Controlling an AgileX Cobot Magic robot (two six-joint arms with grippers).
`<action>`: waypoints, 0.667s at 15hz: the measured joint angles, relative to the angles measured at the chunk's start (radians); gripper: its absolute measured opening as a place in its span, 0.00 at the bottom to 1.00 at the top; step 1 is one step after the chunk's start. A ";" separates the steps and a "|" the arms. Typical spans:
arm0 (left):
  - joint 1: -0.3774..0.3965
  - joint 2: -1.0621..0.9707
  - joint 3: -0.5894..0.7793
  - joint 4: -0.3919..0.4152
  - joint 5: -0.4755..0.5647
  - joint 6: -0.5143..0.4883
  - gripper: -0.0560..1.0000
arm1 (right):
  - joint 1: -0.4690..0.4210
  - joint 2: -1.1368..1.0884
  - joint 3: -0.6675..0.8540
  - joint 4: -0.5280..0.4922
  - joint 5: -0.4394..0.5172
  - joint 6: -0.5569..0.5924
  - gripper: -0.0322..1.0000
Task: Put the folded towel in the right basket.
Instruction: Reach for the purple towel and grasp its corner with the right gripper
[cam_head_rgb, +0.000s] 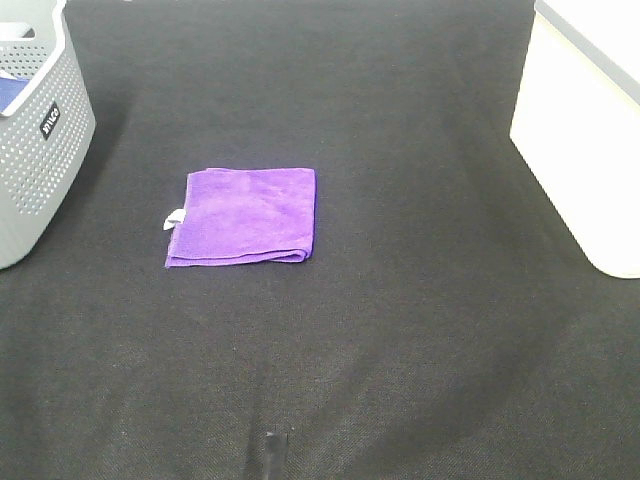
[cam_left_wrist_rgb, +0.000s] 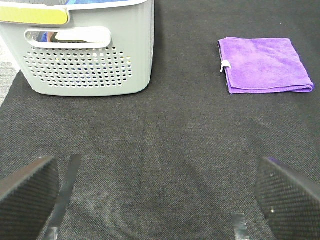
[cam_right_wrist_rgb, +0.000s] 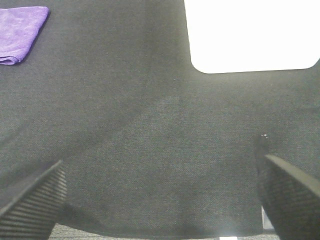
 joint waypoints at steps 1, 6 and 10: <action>0.000 0.000 0.000 0.000 0.000 0.000 0.99 | 0.000 0.000 0.000 -0.004 0.000 0.000 0.98; 0.000 0.000 0.000 0.000 0.000 0.000 0.99 | 0.000 0.182 -0.057 -0.004 -0.019 0.010 0.98; 0.000 0.000 0.000 0.000 0.000 0.000 0.99 | 0.000 0.697 -0.346 0.035 -0.034 0.034 0.98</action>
